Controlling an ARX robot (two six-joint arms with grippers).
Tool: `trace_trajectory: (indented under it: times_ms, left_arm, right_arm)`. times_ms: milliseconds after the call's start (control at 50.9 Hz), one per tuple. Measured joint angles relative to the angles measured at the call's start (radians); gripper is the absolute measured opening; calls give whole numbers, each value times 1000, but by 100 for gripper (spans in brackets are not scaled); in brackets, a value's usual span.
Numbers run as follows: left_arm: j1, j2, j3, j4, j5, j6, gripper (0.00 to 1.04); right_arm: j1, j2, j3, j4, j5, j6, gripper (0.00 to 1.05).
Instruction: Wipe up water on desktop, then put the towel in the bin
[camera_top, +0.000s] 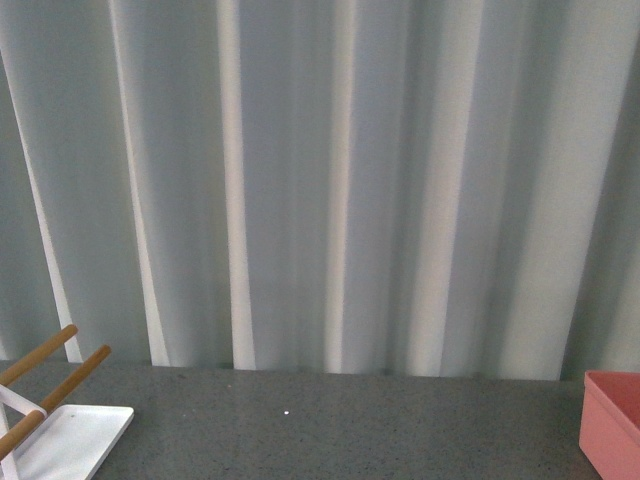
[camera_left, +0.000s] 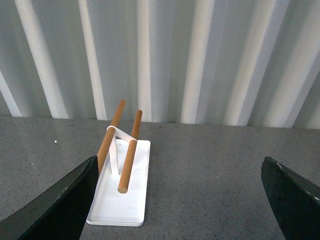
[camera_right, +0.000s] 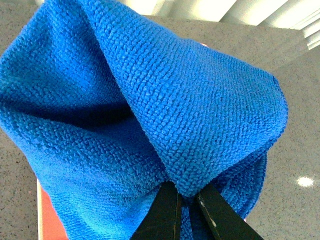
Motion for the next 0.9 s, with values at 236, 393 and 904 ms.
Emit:
trace_trajectory:
  times_ms: [236,393,904]
  left_arm:
    - [0,0,0,0,0,0,98]
    - [0,0,0,0,0,0,98]
    - [0,0,0,0,0,0,98]
  right_arm:
    - [6,5,-45,-3,0,15,9]
    - [5,5,-45,-4,0,16,37]
    - [5,5,-45,-4,0,20,98]
